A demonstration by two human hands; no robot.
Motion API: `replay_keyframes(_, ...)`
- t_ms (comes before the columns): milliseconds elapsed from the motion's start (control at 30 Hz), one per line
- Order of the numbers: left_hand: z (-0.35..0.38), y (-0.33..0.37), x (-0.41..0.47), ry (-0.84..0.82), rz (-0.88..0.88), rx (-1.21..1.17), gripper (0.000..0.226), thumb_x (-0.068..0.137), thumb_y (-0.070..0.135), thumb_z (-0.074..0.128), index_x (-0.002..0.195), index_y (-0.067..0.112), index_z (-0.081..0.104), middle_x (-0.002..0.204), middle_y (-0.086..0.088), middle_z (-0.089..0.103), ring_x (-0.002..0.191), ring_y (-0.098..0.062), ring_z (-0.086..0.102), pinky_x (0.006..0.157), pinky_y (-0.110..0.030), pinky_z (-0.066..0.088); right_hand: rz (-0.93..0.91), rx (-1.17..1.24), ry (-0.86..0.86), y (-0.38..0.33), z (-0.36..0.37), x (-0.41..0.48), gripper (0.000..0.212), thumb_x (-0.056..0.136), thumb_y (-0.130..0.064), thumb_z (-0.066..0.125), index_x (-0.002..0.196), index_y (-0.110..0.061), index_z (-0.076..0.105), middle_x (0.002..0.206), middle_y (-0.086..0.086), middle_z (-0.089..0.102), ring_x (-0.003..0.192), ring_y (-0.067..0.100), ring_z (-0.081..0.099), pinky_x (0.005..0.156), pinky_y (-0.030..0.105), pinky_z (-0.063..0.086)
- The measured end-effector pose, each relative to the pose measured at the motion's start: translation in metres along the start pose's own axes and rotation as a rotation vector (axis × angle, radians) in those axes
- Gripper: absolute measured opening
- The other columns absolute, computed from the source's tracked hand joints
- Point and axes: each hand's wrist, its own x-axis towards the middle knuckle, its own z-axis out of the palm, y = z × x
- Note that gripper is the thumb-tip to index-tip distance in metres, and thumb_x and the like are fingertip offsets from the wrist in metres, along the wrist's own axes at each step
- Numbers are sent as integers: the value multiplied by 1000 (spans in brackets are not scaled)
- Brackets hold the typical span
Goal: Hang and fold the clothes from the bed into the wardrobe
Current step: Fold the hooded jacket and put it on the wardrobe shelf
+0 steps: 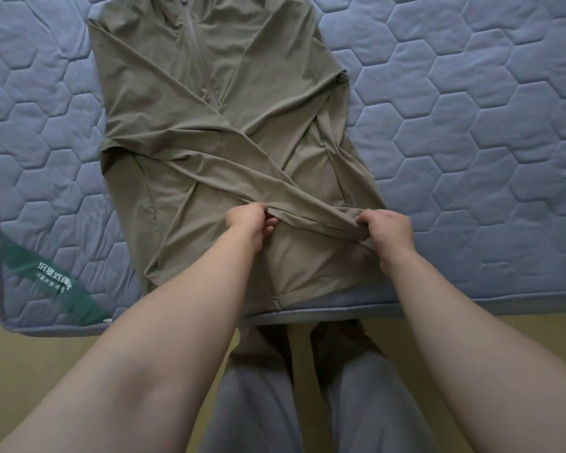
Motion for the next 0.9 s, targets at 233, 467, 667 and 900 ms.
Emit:
replay_keyframes(233,-6,-16,-5,-71,9,-129,19,108,8,38,112,19,53,98,-3,66,72,-12,64,56,-20,51,288,704,-180,-5,-15,-6,10,90,-14,55,85,-14,64,71,0,66,67,17,61,62,29,45)
replay_keyframes(467,10,-15,-4,142,219,36,20,99,28,58,88,11,58,67,-5,63,44,-17,59,43,-24,44,103,145,213,30,-6,10,23,91,-38,70,90,-17,59,83,-2,62,80,18,57,75,31,44)
replay_keyframes(667,23,-8,-4,88,192,169,43,88,46,70,70,7,69,66,-8,73,57,-24,71,61,-34,61,14,77,104,36,-6,6,39,94,-55,60,90,-17,69,79,-6,64,73,11,56,69,29,45)
replay_keyframes(900,33,3,-2,67,24,182,25,90,29,71,78,7,67,77,-9,73,54,-21,67,50,-28,53,22,88,-6,31,-1,10,20,90,-35,73,98,-16,71,90,-1,68,75,11,56,74,30,46)
